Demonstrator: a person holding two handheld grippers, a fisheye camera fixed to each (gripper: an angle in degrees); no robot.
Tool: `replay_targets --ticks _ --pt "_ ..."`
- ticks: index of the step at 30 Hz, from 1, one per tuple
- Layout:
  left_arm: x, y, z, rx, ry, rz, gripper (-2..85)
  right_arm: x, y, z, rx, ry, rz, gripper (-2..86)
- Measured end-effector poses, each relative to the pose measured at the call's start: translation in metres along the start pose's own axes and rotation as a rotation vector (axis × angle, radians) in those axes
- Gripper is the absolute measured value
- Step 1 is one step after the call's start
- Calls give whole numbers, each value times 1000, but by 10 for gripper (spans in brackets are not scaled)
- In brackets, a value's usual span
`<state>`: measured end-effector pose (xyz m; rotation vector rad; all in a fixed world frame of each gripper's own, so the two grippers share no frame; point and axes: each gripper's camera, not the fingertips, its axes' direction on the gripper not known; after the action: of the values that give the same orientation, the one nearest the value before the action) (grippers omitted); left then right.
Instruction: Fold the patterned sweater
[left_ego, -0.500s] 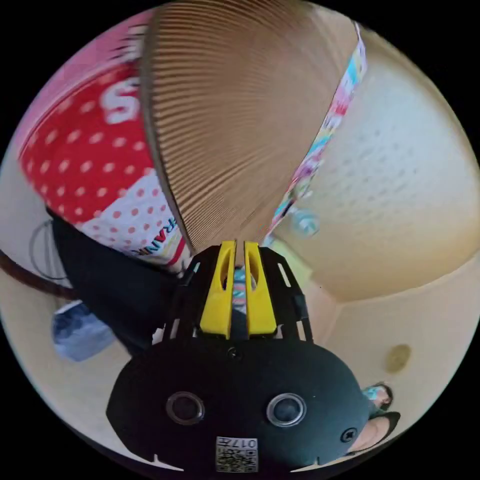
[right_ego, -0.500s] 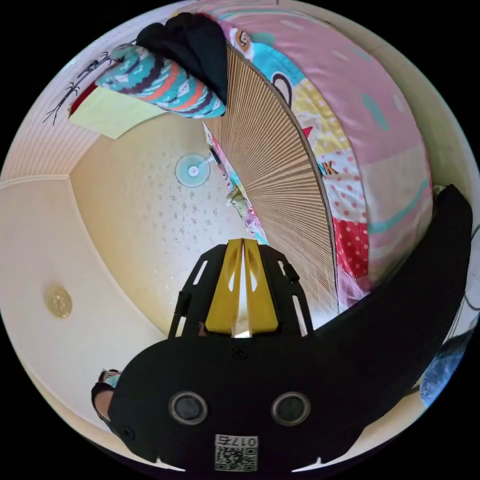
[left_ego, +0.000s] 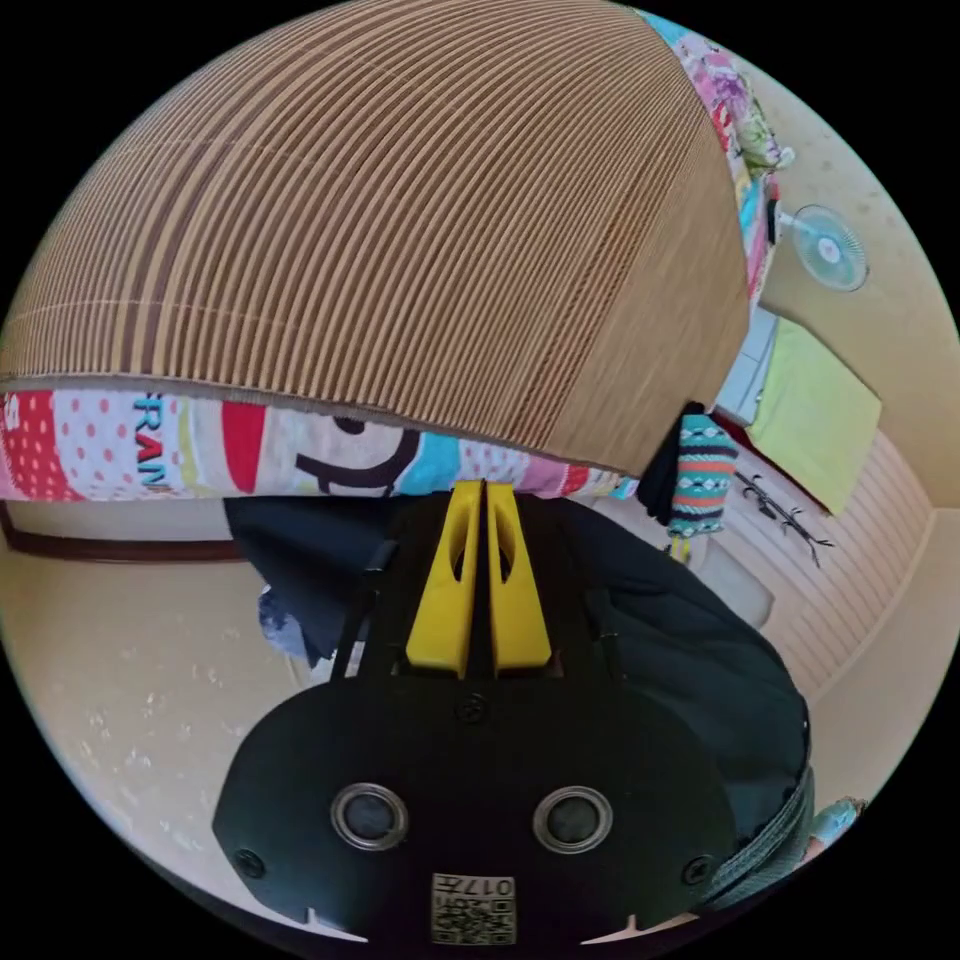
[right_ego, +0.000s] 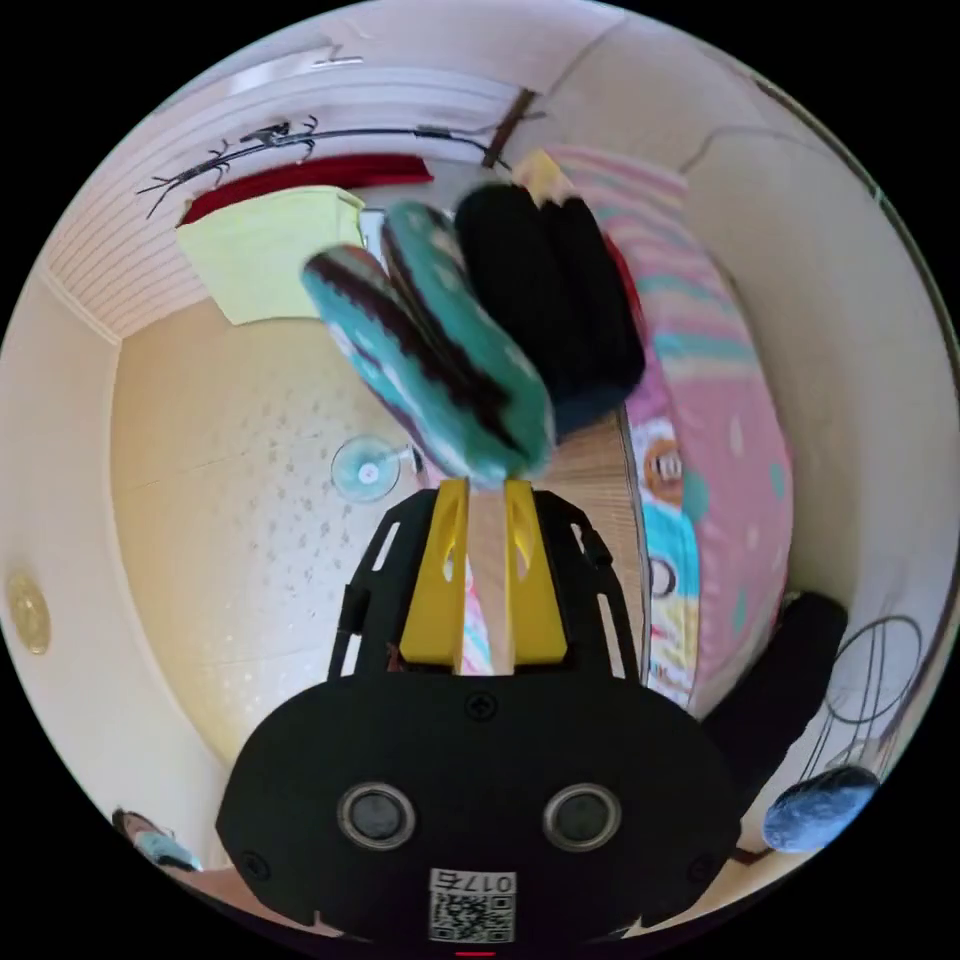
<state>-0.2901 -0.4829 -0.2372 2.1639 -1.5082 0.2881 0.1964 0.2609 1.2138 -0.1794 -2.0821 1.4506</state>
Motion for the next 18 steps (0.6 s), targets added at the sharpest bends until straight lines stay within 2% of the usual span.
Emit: replay_targets --ticks 3,6,10,14,16,18 --pt "-11 7 26 21 -33 -138 -7 -64 -39 22 -114 238 -53 166" --pt "-25 15 53 39 87 -236 -8 -109 -44 53 -186 473 -102 174" --pt "-33 23 56 208 157 -320 -9 -145 -29 96 -380 655 -280 175" --pt "-32 25 67 329 217 -366 -10 -175 -2 103 -440 688 -496 123" --pt "-28 21 76 384 241 -367 -10 -206 20 84 -364 554 -701 65" --pt "-27 14 83 390 248 -384 -10 -226 16 71 -272 540 -746 71"
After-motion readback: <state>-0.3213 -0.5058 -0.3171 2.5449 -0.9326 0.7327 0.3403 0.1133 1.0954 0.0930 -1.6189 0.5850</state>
